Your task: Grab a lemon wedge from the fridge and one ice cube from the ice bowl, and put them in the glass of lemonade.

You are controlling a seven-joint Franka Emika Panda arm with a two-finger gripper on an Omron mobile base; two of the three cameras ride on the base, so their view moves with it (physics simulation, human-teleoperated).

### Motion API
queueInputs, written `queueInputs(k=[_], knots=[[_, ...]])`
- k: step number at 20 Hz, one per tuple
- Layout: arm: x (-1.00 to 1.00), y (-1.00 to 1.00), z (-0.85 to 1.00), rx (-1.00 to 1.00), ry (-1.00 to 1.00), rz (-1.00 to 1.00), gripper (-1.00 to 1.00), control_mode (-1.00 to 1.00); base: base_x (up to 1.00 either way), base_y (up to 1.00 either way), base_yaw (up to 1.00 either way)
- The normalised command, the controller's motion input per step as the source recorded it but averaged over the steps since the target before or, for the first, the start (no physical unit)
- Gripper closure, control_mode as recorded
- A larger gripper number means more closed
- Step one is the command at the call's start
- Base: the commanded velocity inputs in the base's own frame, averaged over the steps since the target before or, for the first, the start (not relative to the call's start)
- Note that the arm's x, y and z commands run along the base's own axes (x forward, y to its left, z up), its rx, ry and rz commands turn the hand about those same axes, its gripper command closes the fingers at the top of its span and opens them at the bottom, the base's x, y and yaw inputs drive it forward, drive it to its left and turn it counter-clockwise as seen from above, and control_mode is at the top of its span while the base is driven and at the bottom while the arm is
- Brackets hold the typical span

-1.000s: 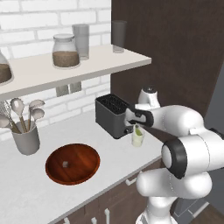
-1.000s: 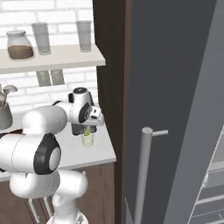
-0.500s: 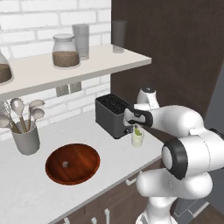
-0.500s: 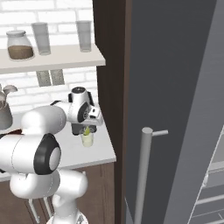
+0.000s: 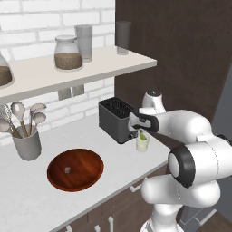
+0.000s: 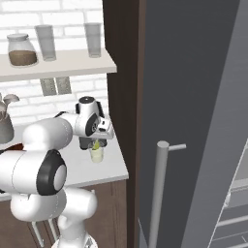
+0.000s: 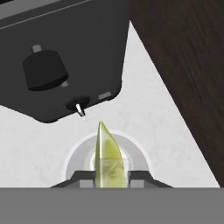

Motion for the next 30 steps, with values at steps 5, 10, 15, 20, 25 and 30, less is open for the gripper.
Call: queueInputs(k=[5, 10, 15, 20, 25, 30], knots=[[0.00, -0.14, 0.00, 0.00, 0.00, 0.00, 1.00, -1.00, 0.00, 0.00, 0.00], [0.00, 0.00, 0.00, 0.00, 0.00, 0.00, -1.00, -1.00, 0.00, 0.00, 0.00], [0.00, 0.00, 0.00, 0.00, 0.00, 0.00, -1.00, -1.00, 0.00, 0.00, 0.00], [0.00, 0.00, 0.00, 0.00, 0.00, 0.00, -1.00, -1.00, 0.00, 0.00, 0.00], [0.00, 0.00, 0.00, 0.00, 0.00, 0.00, -1.00, -1.00, 0.00, 0.00, 0.00], [-0.10, 0.00, 0.01, 0.01, -0.07, 0.00, -1.00, -1.00, 0.00, 0.00, 0.00]])
